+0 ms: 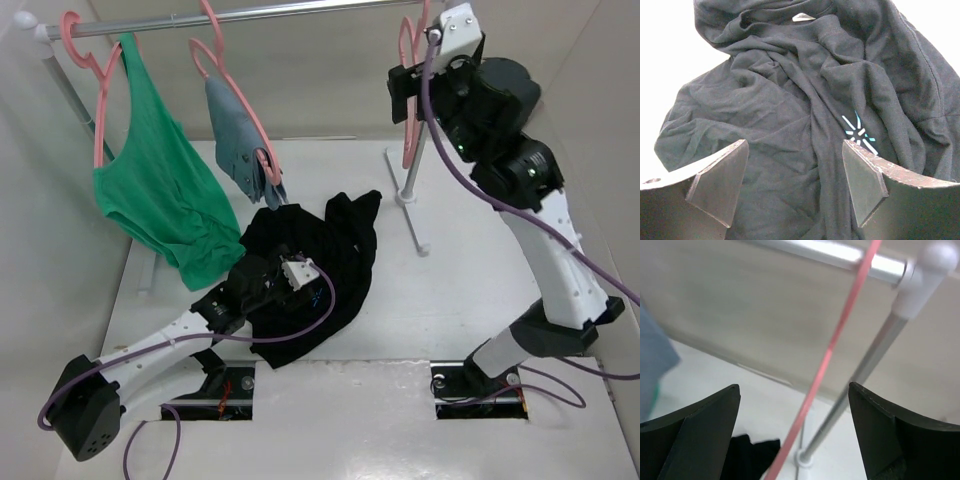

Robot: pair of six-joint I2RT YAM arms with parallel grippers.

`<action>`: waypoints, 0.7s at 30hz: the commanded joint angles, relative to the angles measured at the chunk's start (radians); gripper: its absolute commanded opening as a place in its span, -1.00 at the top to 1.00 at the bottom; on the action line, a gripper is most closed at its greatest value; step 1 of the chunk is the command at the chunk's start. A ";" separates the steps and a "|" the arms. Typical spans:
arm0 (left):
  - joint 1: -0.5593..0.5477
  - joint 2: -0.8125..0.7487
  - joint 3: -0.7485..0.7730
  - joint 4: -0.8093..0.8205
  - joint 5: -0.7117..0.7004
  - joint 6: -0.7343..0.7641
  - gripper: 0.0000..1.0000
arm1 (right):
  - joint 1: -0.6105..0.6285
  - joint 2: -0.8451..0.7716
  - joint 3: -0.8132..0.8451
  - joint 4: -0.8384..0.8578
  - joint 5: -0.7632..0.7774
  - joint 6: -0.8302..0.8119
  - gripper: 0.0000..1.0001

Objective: Place the t-shirt on the hanger
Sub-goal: Grab a hanger with the right arm

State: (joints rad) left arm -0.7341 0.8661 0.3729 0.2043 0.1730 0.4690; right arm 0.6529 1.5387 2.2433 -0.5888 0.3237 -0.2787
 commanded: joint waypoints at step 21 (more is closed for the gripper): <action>-0.007 -0.032 0.031 0.024 -0.006 0.036 -0.47 | -0.245 0.090 -0.109 0.089 -0.144 0.096 0.77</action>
State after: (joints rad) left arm -0.7341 0.8543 0.3729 0.1974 0.1711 0.4984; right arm 0.4168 1.6440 2.1296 -0.5503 0.2188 -0.1955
